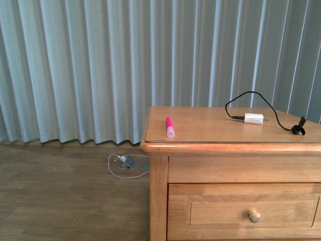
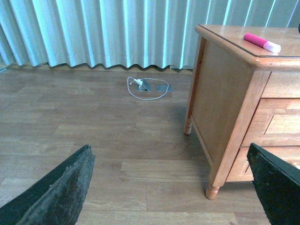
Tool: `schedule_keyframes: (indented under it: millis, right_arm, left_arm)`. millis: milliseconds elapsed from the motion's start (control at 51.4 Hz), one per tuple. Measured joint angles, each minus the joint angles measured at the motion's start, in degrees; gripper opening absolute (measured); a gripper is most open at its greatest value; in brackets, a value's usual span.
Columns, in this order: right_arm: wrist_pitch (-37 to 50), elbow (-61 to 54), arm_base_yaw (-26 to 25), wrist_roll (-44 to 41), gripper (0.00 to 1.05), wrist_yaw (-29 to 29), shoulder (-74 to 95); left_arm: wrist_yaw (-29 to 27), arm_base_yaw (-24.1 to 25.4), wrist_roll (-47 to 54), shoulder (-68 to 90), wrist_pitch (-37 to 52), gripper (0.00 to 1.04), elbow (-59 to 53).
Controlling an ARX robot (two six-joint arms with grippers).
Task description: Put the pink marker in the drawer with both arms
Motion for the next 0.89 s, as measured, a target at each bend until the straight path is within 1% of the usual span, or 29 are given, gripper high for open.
schedule_keyframes:
  millis: [759,778,856,895]
  right_arm:
    - [0.0,0.0,0.0,0.0,0.96,0.0,0.0]
    - [-0.35,0.07,-0.24,-0.15,0.96,-0.98,0.2]
    - [-5.81,1.81,-2.14,-1.29,0.96,-10.67,3.87]
    - [-5.6,2.01,-2.14,-1.92,0.96,-13.84,7.61]
  left_arm:
    - [0.0,0.0,0.0,0.0,0.0,0.99,0.0]
    - [0.0,0.0,0.0,0.0,0.0,0.99,0.0]
    - [0.0,0.0,0.0,0.0,0.0,0.99,0.0]
    - [0.0,0.0,0.0,0.0,0.0,0.99,0.0]
